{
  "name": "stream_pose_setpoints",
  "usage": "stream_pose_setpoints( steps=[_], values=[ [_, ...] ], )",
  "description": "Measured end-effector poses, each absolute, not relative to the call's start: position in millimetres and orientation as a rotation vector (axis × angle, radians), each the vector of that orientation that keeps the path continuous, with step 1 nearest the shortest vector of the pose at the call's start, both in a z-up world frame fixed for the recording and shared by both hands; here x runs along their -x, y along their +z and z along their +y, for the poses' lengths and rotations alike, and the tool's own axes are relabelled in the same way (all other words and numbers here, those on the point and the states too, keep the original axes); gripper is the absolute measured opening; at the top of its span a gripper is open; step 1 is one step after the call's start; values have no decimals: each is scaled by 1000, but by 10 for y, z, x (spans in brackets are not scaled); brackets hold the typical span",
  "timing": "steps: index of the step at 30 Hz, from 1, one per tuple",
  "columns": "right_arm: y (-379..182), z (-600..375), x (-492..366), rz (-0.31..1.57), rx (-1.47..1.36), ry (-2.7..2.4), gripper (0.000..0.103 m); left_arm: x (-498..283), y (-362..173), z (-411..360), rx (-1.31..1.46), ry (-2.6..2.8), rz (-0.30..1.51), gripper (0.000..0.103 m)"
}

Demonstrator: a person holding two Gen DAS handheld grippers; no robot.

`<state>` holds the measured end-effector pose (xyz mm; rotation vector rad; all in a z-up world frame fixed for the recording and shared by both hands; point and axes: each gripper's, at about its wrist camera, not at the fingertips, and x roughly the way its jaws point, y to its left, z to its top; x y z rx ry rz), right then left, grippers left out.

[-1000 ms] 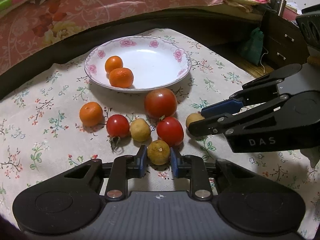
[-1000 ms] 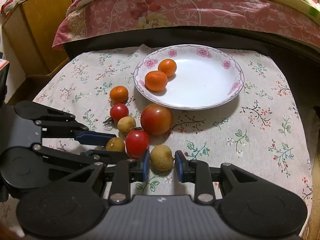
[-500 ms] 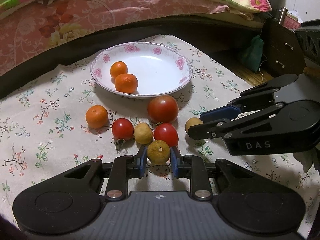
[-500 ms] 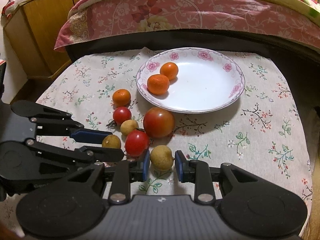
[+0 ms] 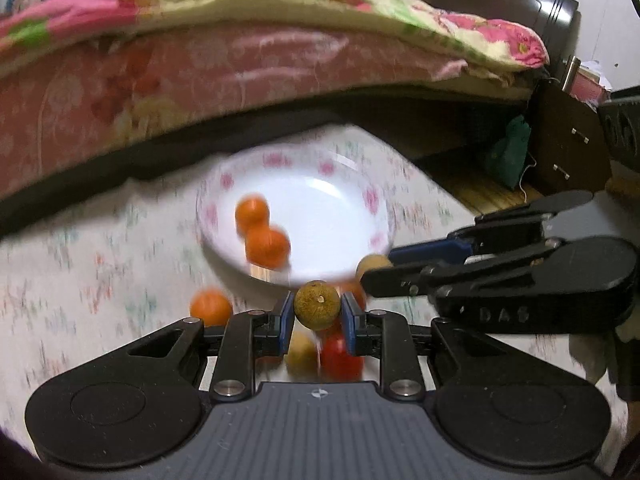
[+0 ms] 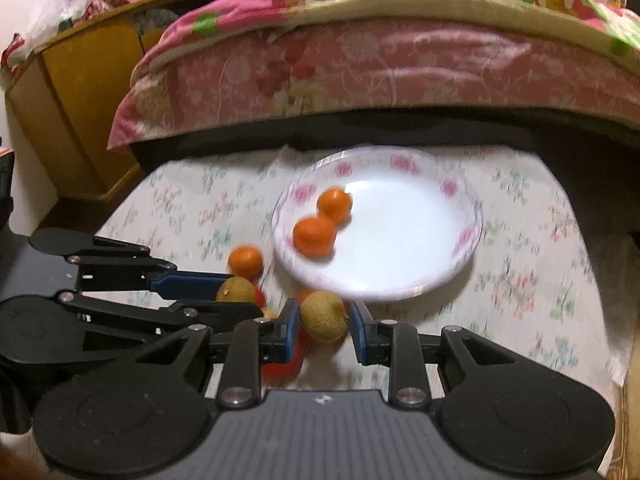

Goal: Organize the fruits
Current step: 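Carry both tan fruits over the plate and open both tools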

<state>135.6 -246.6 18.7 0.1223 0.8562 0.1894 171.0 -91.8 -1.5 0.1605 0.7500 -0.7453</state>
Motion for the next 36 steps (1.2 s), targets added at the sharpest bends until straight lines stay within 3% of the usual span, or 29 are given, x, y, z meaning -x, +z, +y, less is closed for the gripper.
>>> stream_pose_setpoints(
  steps=[11, 36],
  values=[
    [4, -2711, -1715, 885, -154, 128, 52, -2156, 6, -1204, -216, -724, 740, 32],
    [29, -2701, -1819, 853, -143, 115, 53, -2206, -13, -1123, -205, -697, 757, 35]
  ],
)
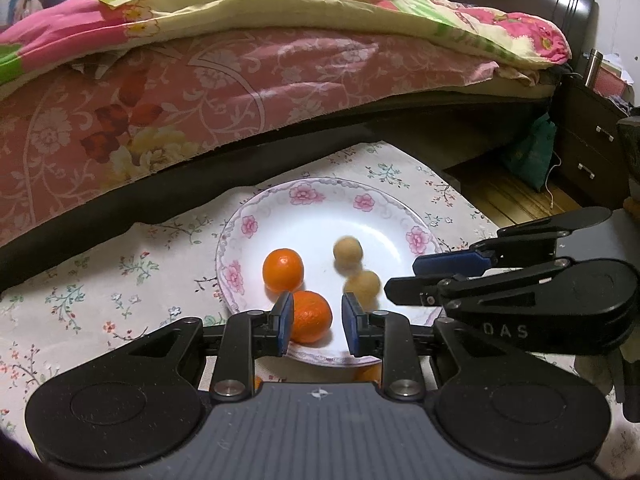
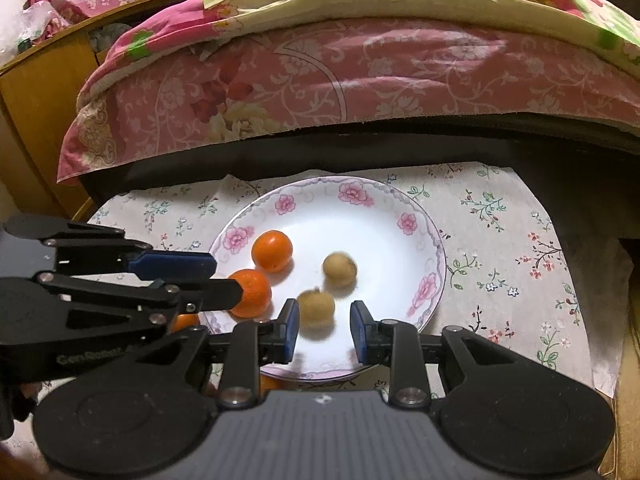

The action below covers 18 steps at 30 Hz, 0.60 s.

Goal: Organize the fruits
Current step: 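Carry both tan fruits over the plate and open both tools, then withdraw both tools from the plate and approach the red tomatoes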

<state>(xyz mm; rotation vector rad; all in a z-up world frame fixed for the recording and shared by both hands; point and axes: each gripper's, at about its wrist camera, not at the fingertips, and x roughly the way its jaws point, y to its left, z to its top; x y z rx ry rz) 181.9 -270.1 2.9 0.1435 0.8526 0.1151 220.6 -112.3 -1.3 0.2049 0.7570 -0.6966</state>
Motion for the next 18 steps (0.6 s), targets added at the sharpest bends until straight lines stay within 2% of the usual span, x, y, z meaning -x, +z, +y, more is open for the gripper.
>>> stream_pose_setpoints(
  steps=[18],
  values=[
    [137, -2396, -1172, 884, -154, 162, 53, -1562, -50, -615, -150, -661, 813, 35]
  ],
)
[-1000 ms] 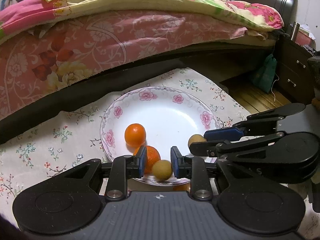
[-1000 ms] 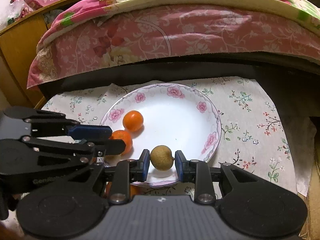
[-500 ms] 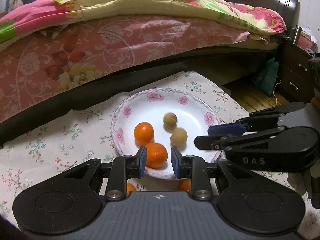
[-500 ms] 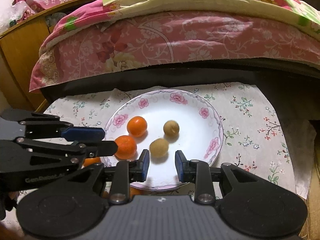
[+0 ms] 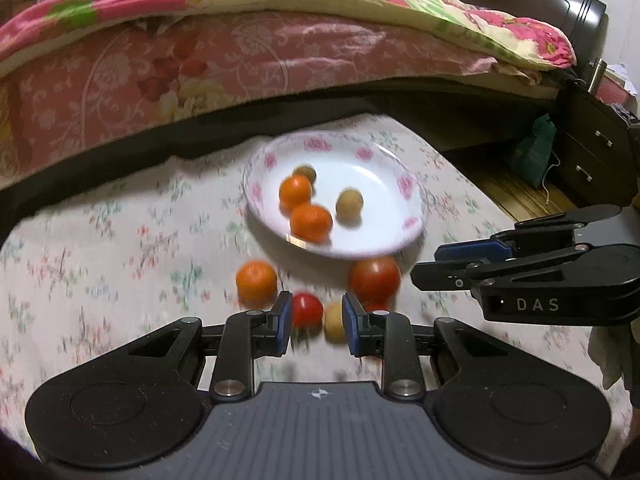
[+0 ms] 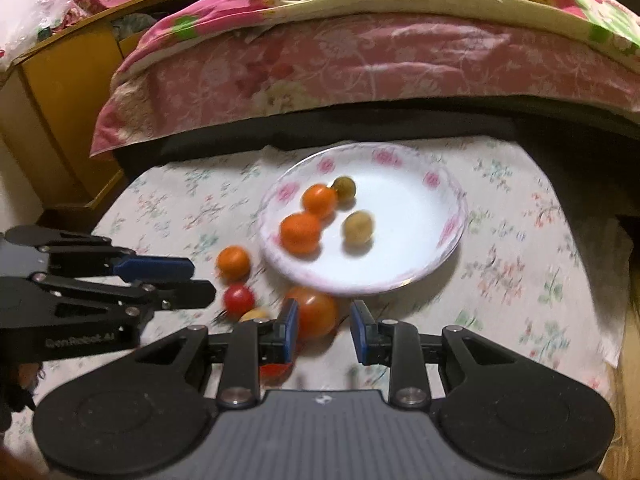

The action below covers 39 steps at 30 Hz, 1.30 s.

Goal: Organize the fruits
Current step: 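Withdraw both tools from the plate and approach the red tomatoes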

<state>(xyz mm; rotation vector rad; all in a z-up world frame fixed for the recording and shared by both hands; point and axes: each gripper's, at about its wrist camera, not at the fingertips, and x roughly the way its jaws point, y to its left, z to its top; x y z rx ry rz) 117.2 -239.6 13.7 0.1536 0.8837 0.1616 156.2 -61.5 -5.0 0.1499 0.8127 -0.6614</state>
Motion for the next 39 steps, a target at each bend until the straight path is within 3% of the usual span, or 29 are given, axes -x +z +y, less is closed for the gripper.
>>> stream_pose_setpoints(
  steps=[16, 29, 39],
  values=[
    [-135, -2131, -1152, 956, -144, 189, 53, -1465, -380, -522, -146, -684, 855, 35],
    [-283, -2068, -1281, 957, -143, 185, 57, -1535, -396, -558, -200, -686, 826, 35],
    [-279, -2192, -1294, 966, -188, 190, 53, -1621, -407, -658, -238, -724, 812, 36]
  ],
)
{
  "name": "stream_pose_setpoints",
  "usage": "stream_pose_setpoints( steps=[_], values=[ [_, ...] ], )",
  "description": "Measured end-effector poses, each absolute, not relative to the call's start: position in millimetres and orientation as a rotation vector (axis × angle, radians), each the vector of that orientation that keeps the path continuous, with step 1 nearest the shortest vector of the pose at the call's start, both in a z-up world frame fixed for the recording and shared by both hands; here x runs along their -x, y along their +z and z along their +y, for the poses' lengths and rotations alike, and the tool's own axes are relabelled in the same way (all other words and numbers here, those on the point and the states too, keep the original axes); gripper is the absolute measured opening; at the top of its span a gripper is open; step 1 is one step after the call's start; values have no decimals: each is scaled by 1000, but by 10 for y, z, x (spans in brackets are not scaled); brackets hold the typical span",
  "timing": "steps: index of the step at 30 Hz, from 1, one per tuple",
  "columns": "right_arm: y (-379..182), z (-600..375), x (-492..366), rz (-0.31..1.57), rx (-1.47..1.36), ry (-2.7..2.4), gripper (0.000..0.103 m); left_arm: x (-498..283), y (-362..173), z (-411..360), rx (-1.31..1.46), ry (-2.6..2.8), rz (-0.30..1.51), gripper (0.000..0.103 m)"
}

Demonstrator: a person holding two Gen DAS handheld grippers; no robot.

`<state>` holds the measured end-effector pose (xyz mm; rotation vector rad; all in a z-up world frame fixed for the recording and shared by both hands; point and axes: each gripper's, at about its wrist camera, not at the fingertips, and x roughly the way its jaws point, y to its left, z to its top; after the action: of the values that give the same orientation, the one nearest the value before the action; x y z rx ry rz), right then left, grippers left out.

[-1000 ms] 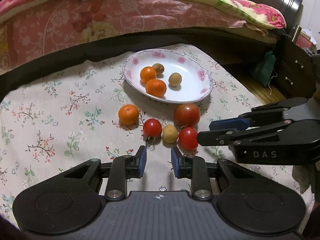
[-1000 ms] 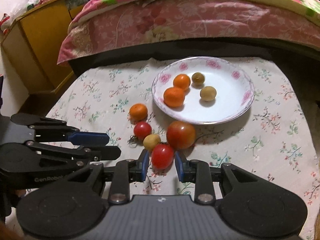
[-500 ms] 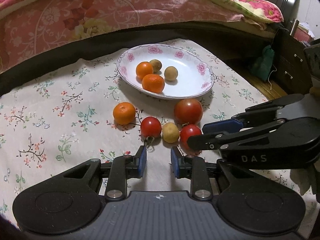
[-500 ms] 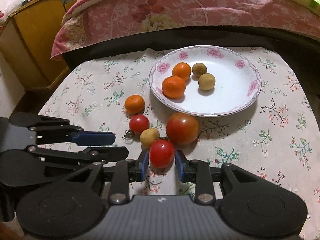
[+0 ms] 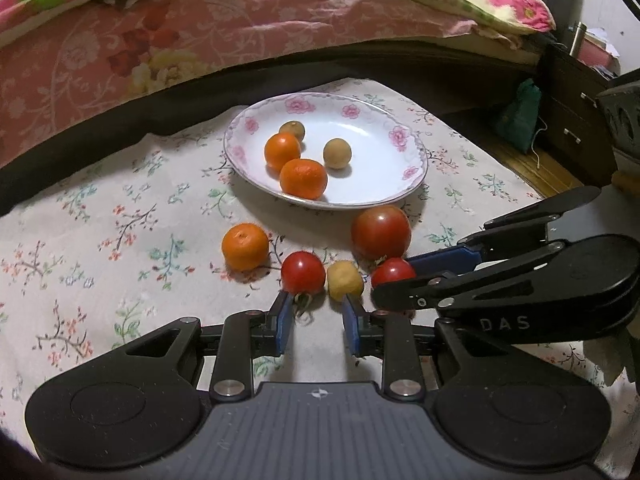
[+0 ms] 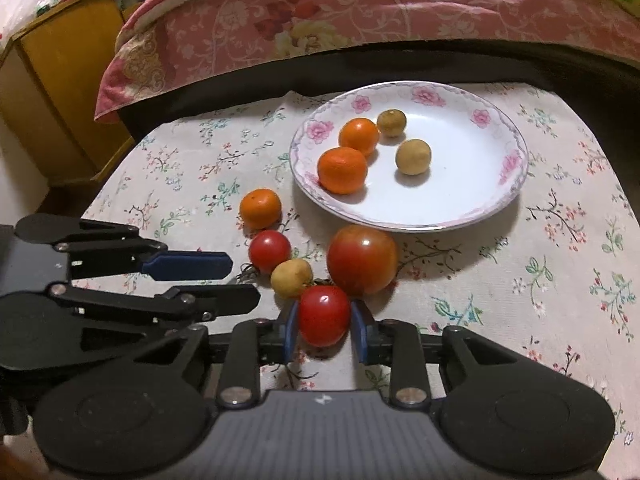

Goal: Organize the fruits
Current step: 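Withdraw both tools from the plate and approach the red tomatoes, then grasp a red cherry tomato with the right tool while the left tool grasps a tan fruit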

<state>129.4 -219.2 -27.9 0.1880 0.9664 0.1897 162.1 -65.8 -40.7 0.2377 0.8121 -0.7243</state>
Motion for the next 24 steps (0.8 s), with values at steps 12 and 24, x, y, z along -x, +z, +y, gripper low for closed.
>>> stream_pose_setpoints(
  steps=[12, 24],
  values=[
    [-129, -2235, -1226, 924, -186, 209, 53, -1677, -464, -738, -255, -741, 820, 37],
    [-158, -2283, -1211, 951, -181, 192, 53, -1630, -442, -779, -267, -801, 817, 39]
  ],
)
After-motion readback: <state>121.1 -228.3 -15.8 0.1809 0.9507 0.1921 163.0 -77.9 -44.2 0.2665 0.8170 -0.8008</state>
